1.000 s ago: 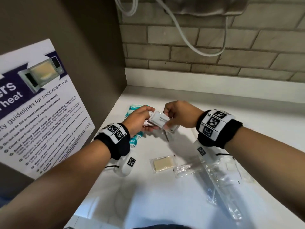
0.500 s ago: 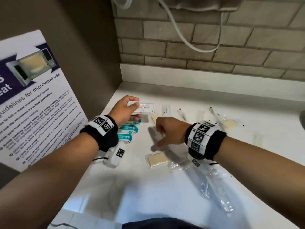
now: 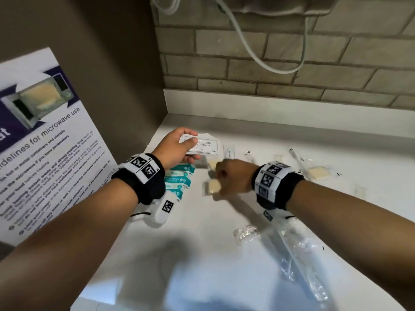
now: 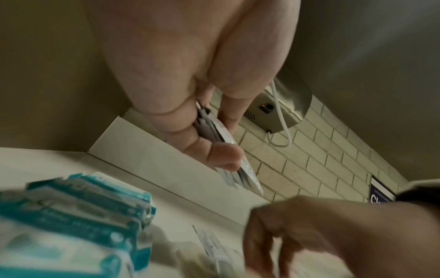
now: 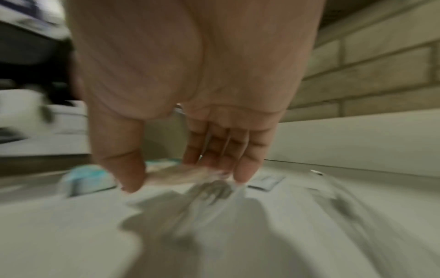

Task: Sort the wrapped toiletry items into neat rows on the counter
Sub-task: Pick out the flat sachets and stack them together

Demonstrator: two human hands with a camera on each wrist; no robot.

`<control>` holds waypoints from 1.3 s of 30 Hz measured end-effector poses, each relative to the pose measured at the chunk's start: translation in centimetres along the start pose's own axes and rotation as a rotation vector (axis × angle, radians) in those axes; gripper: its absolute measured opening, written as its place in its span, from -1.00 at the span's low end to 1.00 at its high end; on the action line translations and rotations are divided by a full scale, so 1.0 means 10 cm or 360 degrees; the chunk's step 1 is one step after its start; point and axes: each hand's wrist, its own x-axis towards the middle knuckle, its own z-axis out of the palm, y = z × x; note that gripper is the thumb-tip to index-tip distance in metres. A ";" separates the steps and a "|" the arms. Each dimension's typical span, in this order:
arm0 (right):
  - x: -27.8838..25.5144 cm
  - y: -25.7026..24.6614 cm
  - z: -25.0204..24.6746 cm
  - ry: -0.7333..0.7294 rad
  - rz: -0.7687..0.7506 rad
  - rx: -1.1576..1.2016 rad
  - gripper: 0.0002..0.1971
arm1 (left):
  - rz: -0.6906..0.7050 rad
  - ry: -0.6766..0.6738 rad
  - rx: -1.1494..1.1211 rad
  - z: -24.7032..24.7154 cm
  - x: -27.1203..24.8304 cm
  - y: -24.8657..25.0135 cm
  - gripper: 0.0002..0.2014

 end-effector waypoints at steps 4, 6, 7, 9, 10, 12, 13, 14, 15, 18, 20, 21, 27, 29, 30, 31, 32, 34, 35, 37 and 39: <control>0.38 0.16 -0.25 0.0180 0.0207 0.0069 -0.42 | 0.0017 -0.0005 0.0050 -0.04 0.13 0.07 -0.85; 0.52 0.19 -0.25 0.0162 0.0274 0.0077 -0.39 | 0.0013 -0.0010 0.0051 -0.03 0.18 0.09 -0.85; 0.58 0.20 -0.23 0.0143 0.0296 0.0071 -0.38 | 0.0014 -0.0010 0.0048 -0.02 0.22 0.11 -0.85; 0.65 0.26 -0.14 0.0099 0.0290 0.0020 -0.40 | 0.0010 -0.0013 0.0055 -0.01 0.25 0.12 -0.85; 0.67 0.29 -0.10 0.0074 0.0255 -0.0013 -0.44 | 0.0003 -0.0020 0.0059 0.00 0.27 0.11 -0.84; 0.61 0.30 -0.09 0.0048 0.0171 -0.0065 -0.48 | -0.0012 -0.0040 0.0063 0.03 0.31 0.10 -0.82; 0.54 0.28 -0.10 0.0021 0.0113 -0.0117 -0.48 | -0.0028 -0.0052 0.0059 0.06 0.32 0.09 -0.81; 0.45 0.25 -0.11 -0.0014 0.0055 -0.0193 -0.48 | -0.0047 -0.0061 0.0048 0.08 0.33 0.09 -0.82; 0.37 0.20 -0.13 -0.0042 -0.0014 -0.0284 -0.47 | -0.0055 -0.0066 0.0031 0.10 0.35 0.09 -0.82; 0.16 0.08 -0.07 -0.0081 -0.0189 -0.0344 -0.41 | -0.0085 -0.0079 0.0005 0.19 0.37 0.07 -0.83; 0.07 0.03 0.02 -0.0103 -0.0280 -0.0297 -0.40 | -0.0089 -0.0111 0.0035 0.25 0.36 0.05 -0.84; 0.02 0.03 0.07 -0.0114 -0.0318 -0.0285 -0.41 | -0.0085 -0.0130 0.0048 0.28 0.35 0.05 -0.84; -0.29 0.06 0.26 -0.0176 -0.0337 -0.0077 -0.45 | -0.0078 -0.0202 0.0081 0.31 0.29 0.04 -0.87; -0.32 0.09 0.16 -0.0225 -0.0247 0.0139 -0.63 | -0.0080 -0.0215 0.0120 0.31 0.26 0.03 -0.88; -0.31 0.12 0.06 -0.0175 -0.0182 0.0210 -0.77 | -0.0089 -0.0221 0.0153 0.31 0.25 0.03 -0.88; -0.30 0.15 -0.06 -0.0093 -0.0082 0.0218 -0.83 | -0.0107 -0.0226 0.0201 0.30 0.25 0.03 -0.88; -0.26 0.19 -0.20 0.0035 0.0020 0.0185 -0.81 | -0.0132 -0.0234 0.0262 0.30 0.25 0.02 -0.88; -0.15 0.29 -0.41 0.0341 0.0165 0.0145 -0.73 | -0.0190 -0.0279 0.0386 0.30 0.26 -0.01 -0.89; -0.08 0.33 -0.47 0.0443 0.0190 0.0175 -0.63 | -0.0217 -0.0313 0.0434 0.31 0.26 -0.02 -0.88; 0.05 0.38 -0.52 0.0406 0.0192 0.0244 -0.28 | -0.0219 -0.0373 0.0487 0.38 0.27 -0.03 -0.80; 0.14 0.39 -0.48 0.0157 0.0232 0.0284 -0.03 | -0.0185 -0.0402 0.0515 0.47 0.27 -0.01 -0.70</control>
